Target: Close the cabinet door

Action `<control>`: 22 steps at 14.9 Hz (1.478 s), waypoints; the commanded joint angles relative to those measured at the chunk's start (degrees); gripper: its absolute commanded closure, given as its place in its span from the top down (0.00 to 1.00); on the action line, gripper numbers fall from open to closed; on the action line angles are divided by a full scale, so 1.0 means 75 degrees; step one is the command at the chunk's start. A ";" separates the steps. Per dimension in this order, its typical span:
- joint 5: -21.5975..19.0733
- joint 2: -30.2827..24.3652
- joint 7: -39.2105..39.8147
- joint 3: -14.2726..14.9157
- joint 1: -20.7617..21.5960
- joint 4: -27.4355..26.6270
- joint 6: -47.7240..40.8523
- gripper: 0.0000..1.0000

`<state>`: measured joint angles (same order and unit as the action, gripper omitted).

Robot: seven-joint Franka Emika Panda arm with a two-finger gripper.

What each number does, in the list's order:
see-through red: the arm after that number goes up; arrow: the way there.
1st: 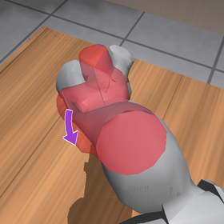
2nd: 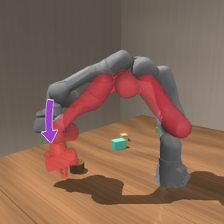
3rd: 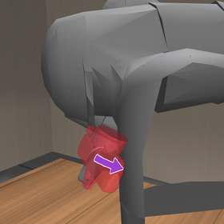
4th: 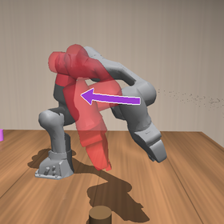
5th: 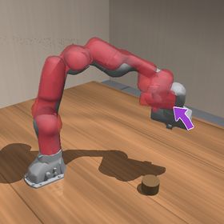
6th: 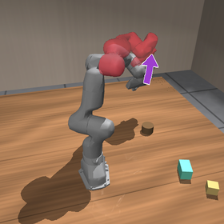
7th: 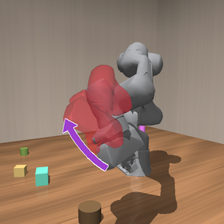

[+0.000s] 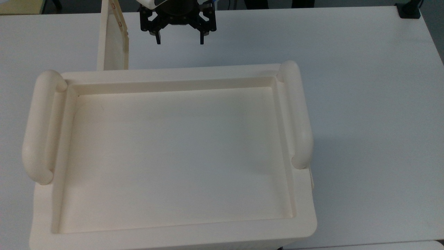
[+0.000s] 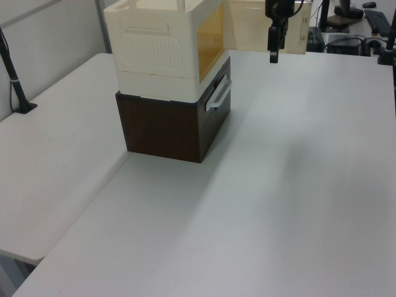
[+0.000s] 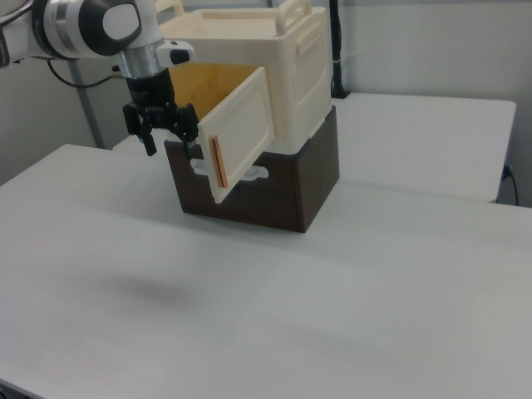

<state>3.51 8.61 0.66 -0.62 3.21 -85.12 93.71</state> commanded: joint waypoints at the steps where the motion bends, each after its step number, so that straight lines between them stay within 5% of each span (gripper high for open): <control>1: 0.0000 -0.0269 -0.0136 0.0118 0.0088 -0.0322 -0.0002 1.00; 10: 0.0000 -0.0258 -0.0054 0.0118 0.0111 -0.0311 -0.0025 0.96; 12: 0.0000 -0.0246 -0.0053 0.0118 0.0123 -0.0311 -0.0014 0.40; 14: 0.0000 -0.0246 -0.0053 0.0118 0.0135 -0.0311 -0.0014 0.04; 22: 0.0000 -0.0257 -0.0124 0.0106 0.0146 -0.0241 0.0010 0.00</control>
<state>3.52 8.61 0.66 -0.54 3.30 -85.19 93.71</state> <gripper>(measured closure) 0.991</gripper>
